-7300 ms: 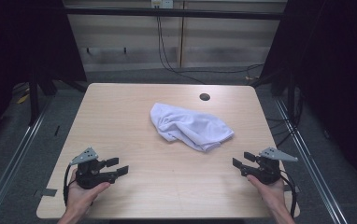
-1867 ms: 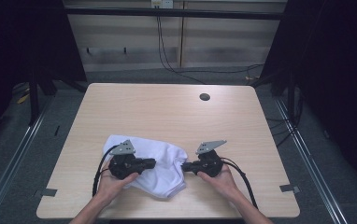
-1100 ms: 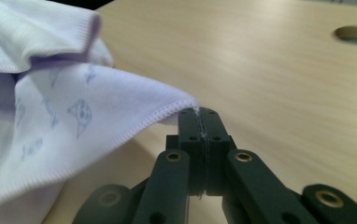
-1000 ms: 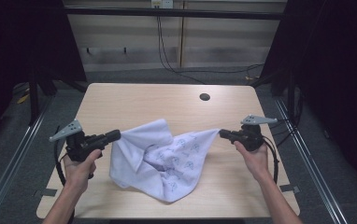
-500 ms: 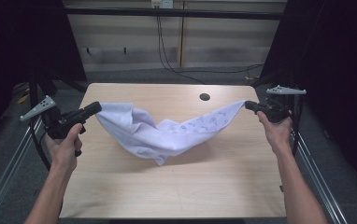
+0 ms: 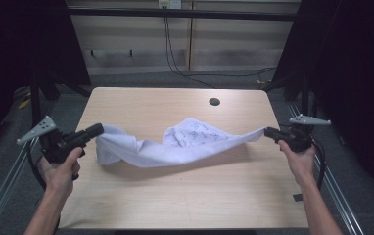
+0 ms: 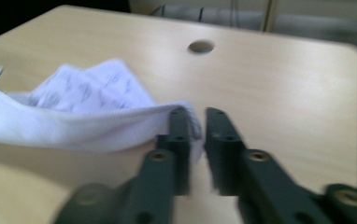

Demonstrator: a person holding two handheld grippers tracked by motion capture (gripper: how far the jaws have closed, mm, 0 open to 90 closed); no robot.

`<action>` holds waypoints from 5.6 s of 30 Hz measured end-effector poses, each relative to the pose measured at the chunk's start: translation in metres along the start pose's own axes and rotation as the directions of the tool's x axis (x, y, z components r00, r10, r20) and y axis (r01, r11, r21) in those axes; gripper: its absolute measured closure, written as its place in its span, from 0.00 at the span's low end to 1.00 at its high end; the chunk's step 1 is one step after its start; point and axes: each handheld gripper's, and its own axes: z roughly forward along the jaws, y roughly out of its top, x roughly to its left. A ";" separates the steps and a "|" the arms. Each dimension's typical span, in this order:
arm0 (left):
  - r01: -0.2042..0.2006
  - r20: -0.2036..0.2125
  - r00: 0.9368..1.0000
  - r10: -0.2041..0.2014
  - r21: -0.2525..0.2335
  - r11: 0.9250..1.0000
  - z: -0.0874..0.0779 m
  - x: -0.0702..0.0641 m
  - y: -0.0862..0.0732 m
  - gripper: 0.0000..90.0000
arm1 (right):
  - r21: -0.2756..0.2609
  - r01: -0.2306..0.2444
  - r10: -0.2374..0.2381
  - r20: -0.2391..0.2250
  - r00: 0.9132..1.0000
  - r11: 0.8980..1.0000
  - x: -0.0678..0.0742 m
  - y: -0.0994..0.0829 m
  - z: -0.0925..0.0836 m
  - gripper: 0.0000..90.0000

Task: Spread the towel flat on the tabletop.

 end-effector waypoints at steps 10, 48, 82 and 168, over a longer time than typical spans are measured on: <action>-0.004 0.047 0.999 -0.001 0.109 0.994 0.021 -0.011 -0.030 0.97 | 0.013 0.010 -0.009 -0.114 0.993 1.000 0.043 -0.027 0.005 0.61; 0.040 0.089 0.994 -0.068 0.286 0.957 0.033 -0.015 -0.088 0.92 | 0.246 0.282 -0.225 -0.235 0.946 0.928 0.137 -0.057 0.088 0.97; -0.063 0.061 0.998 0.035 0.555 0.829 0.078 -0.004 -0.116 1.00 | 0.124 0.199 -0.158 -0.284 0.946 0.972 0.161 -0.081 0.023 0.57; -0.045 0.089 0.996 -0.010 0.595 0.803 0.073 -0.007 -0.117 0.97 | 0.174 0.150 -0.086 -0.332 0.939 0.973 0.126 -0.064 0.060 0.97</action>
